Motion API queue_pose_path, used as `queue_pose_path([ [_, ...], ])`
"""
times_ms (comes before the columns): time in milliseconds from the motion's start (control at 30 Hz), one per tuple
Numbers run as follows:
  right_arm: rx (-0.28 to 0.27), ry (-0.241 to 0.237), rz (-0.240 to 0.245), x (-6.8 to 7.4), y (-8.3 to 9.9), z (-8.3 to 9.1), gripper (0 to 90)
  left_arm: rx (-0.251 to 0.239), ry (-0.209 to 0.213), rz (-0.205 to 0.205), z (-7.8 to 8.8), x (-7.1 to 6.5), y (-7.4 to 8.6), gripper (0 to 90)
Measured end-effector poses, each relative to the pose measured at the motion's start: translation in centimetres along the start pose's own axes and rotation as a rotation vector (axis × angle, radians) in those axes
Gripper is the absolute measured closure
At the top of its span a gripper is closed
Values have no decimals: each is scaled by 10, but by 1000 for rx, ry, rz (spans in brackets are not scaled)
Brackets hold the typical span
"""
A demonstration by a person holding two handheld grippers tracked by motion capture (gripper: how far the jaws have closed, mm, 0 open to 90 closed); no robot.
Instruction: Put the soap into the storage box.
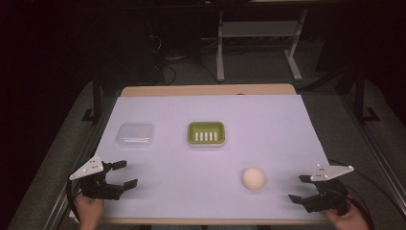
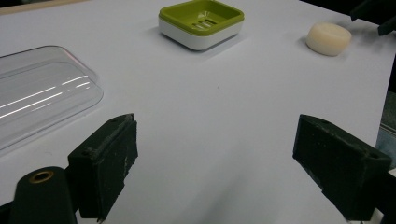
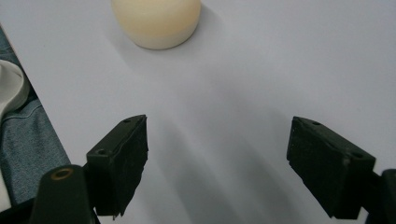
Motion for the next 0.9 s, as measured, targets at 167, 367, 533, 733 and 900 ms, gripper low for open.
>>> queue_pose_path([
  [167, -3, -2, 7, 1, -2, -1, 187, -5, 0, -5, 1, 0, 0, 132],
  [367, -7, -25, 10, 5, -12, -5, 156, -12, 2, 2, 2, -1, 0, 132],
  [533, 25, -54, 12, 7, -26, -14, 137, -12, 2, 7, 2, -1, 0, 132],
  [733, 29, -77, 16, 6, -39, -22, 137, -20, 1, 12, 4, 1, 0, 132],
  [900, 44, -101, 45, 9, -50, -32, 137, -27, -1, 22, 5, 3, 0, 132],
])
Point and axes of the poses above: each handheld gripper's, and its own axes: z roughly backward along the jaws, y roughly out of its underside, x roughly to its left, the point moved 2 cm from there along -z, roughly forward along the jaws, and after that the axes turned 15 degrees about -y, right-handed, at the moved point
